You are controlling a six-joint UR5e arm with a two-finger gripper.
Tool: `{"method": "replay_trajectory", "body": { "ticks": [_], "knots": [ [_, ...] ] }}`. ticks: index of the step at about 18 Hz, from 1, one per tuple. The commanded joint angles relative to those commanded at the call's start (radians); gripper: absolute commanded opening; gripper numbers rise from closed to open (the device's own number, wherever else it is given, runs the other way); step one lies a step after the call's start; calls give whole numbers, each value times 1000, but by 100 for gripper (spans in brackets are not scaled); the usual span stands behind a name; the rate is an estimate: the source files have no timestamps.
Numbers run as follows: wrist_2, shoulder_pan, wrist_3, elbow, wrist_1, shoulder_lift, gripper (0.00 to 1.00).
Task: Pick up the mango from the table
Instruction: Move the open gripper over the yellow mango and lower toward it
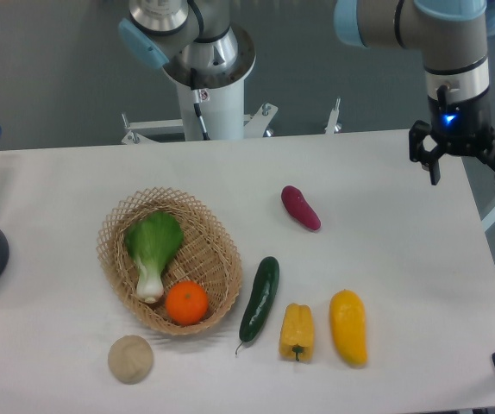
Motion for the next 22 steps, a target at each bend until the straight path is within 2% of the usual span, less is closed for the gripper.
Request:
{"method": "replay_trajectory", "body": {
  "ticks": [13, 18, 22],
  "knots": [
    [8, -28, -11, -31, 11, -29, 100],
    [-2, -83, -205, -28, 9, -60, 100],
    [-2, -126, -305, -23, 9, -109, 100]
  ]
}}
